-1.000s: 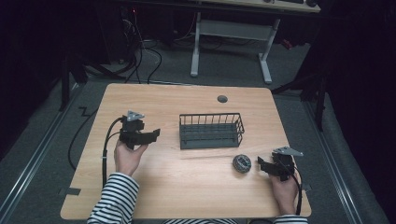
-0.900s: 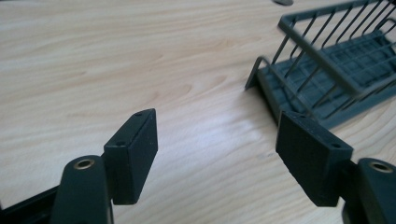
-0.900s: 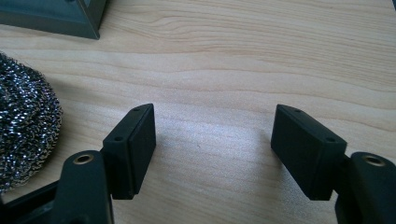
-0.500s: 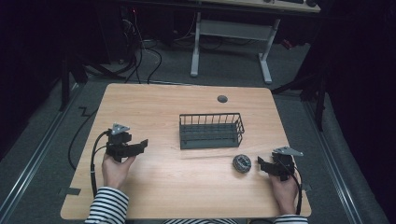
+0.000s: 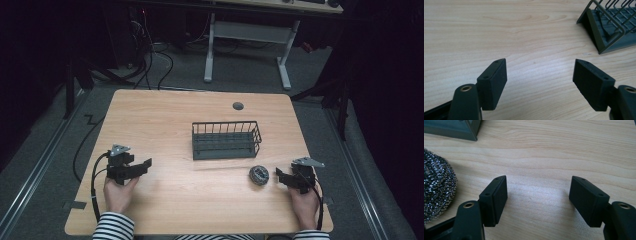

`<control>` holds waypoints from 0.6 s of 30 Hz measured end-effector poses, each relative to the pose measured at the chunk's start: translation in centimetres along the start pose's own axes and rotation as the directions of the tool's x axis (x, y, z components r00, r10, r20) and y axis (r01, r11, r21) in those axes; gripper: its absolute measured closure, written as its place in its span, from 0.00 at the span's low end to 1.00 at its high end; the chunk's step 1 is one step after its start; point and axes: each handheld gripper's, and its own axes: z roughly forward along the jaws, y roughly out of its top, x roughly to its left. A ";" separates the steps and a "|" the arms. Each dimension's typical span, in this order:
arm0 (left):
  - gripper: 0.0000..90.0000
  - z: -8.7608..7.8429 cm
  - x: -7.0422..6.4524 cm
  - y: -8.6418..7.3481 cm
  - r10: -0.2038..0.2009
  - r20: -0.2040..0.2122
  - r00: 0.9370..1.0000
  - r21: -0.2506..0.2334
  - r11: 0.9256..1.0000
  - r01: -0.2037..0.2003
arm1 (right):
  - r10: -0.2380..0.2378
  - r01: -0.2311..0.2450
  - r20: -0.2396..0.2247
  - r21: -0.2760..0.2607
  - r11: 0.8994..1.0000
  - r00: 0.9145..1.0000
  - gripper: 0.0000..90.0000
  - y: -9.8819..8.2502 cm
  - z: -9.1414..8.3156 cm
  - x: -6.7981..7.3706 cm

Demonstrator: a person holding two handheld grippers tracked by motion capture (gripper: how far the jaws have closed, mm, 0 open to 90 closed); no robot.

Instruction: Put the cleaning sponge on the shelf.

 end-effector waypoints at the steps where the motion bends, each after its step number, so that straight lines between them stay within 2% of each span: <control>1: 0.31 0.1 0.1 -0.2 -0.002 -0.001 1.000 0.001 1.000 0.002 | 0.000 0.000 0.000 0.000 1.000 1.000 0.35 0.0 0.0 0.0; 18: 0.32 1.3 0.8 -3.2 -0.012 -0.071 0.997 0.018 1.000 0.013 | 0.000 0.000 0.000 0.000 1.000 1.000 0.35 0.0 0.0 0.0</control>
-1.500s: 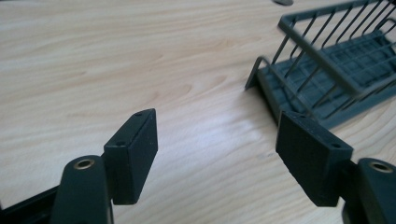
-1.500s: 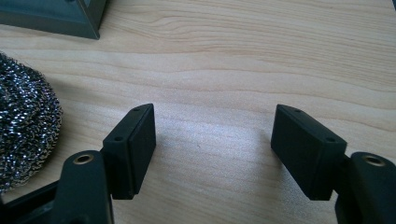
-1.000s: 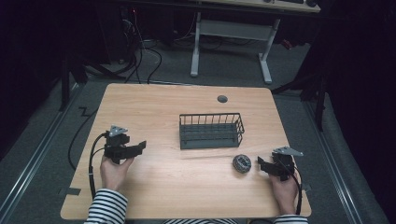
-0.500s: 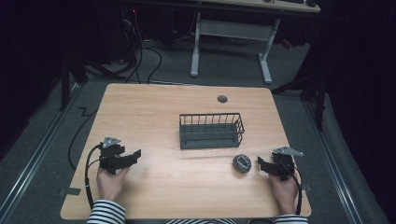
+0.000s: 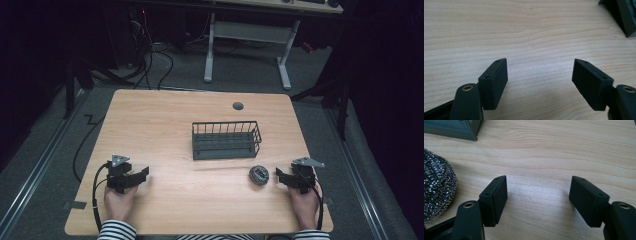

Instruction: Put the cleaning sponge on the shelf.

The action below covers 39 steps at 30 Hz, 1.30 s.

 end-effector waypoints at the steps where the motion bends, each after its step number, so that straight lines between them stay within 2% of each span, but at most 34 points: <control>1: 0.32 0.1 0.0 -0.1 0.001 -0.006 1.000 -0.002 1.000 -0.001 | 0.000 0.000 0.000 0.000 1.000 1.000 0.35 0.0 0.0 0.0; 7: 0.32 0.4 -0.1 -0.5 0.017 -0.033 0.999 0.000 1.000 -0.017 | 0.000 0.000 0.000 0.000 1.000 1.000 0.35 0.0 0.0 0.0; 12: 0.32 0.6 -0.2 -0.7 0.033 -0.054 0.998 -0.017 0.999 -0.034 | 0.000 0.000 0.002 -0.002 1.000 1.000 0.35 0.0 0.0 0.0; 17: 0.32 0.8 -0.7 -0.8 0.092 -0.099 0.991 -0.009 0.996 -0.094 | -0.002 0.002 0.002 -0.002 1.000 1.000 0.35 0.0 0.1 0.0; 20: 0.32 0.9 -1.0 -0.8 0.113 -0.119 0.987 0.000 0.994 -0.114 | -0.002 0.002 0.002 -0.002 1.000 1.000 0.35 0.0 0.1 0.0; 30: 0.30 1.0 -1.0 -0.8 0.106 -0.126 0.986 0.002 0.994 -0.107 | -0.003 0.003 -0.008 0.024 1.000 1.000 0.34 0.0 -0.3 -0.2; 39: 0.29 1.0 -1.0 -0.8 0.105 -0.125 0.987 0.002 0.994 -0.106 | 0.009 -0.007 -0.053 0.026 1.000 0.999 0.33 -0.6 -1.5 -0.1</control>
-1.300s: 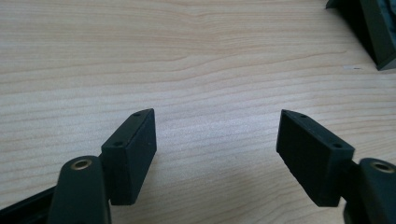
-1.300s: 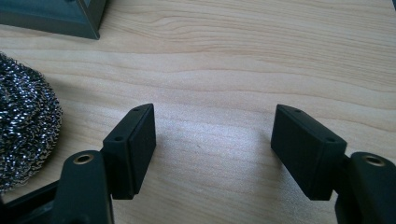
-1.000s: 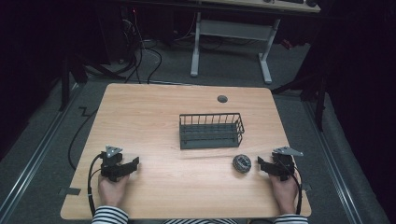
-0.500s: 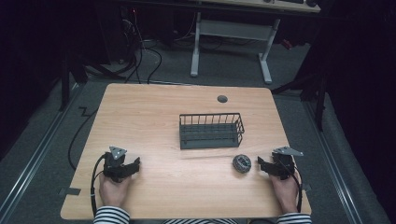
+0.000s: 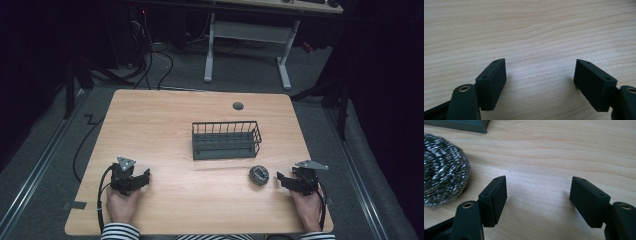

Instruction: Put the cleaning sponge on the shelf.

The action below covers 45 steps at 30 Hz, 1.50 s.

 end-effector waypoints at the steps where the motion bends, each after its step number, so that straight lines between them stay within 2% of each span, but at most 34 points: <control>1: 0.29 0.0 0.0 0.0 0.000 0.001 1.000 0.000 1.000 0.000 | 0.001 -0.001 -0.006 -0.004 1.000 1.000 0.33 -0.1 -0.2 0.0; 10: 0.29 0.0 0.0 0.0 0.000 0.002 1.000 0.000 1.000 0.000 | -0.027 0.026 -0.046 -0.028 0.999 0.999 0.32 -0.8 -2.5 0.5; 12: 0.29 0.0 0.0 0.0 0.000 0.002 1.000 0.000 1.000 0.000 | -0.027 0.025 -0.058 -0.031 0.999 0.998 0.32 -0.9 -2.9 0.9; 18: 0.29 0.0 0.0 0.0 0.000 0.003 1.000 0.000 1.000 0.000 | -0.071 0.068 -0.096 -0.037 0.997 0.993 0.31 -0.7 -3.6 2.4; 21: 0.29 0.0 0.0 0.0 -0.001 0.004 1.000 0.000 1.000 0.000 | -0.102 0.098 -0.119 -0.039 0.994 0.988 0.30 -0.5 -3.7 3.3; 33: 0.29 0.0 0.1 0.0 -0.005 0.008 1.000 -0.001 1.000 0.005 | -0.184 0.181 -0.181 -0.031 0.983 0.966 0.28 1.3 -3.0 6.0; 40: 0.29 0.0 0.1 0.0 -0.007 0.011 1.000 -0.002 1.000 0.007 | -0.234 0.237 -0.182 -0.002 0.971 0.955 0.25 2.8 -1.9 7.2; 45: 0.28 0.0 0.1 0.0 -0.008 0.012 1.000 -0.002 1.000 0.008 | -0.241 0.249 -0.185 0.022 0.968 0.953 0.24 3.4 -1.0 7.6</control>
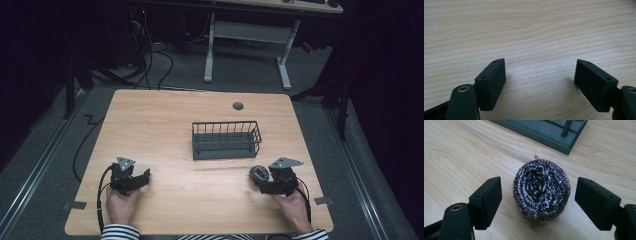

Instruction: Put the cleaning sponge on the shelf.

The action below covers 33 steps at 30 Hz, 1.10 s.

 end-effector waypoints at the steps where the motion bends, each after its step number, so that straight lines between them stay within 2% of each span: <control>1: 0.28 0.0 0.0 0.0 0.000 0.000 1.000 0.000 1.000 0.000 | 0.002 -0.002 0.000 0.007 1.000 1.000 0.24 0.1 0.1 0.0; 14: 0.28 0.0 0.0 0.0 -0.004 0.002 1.000 -0.003 1.000 0.004 | -0.010 0.010 0.000 0.066 0.998 1.000 0.25 0.6 1.9 -0.1; 20: 0.28 0.0 0.1 0.0 -0.006 0.005 1.000 -0.004 1.000 0.006 | -0.017 0.016 0.005 0.084 0.996 1.000 0.31 0.6 2.5 0.0; 33: 0.28 0.0 0.1 0.0 -0.006 0.005 1.000 -0.004 1.000 0.006 | -0.027 0.027 0.000 0.087 0.996 1.000 0.37 0.5 2.2 0.3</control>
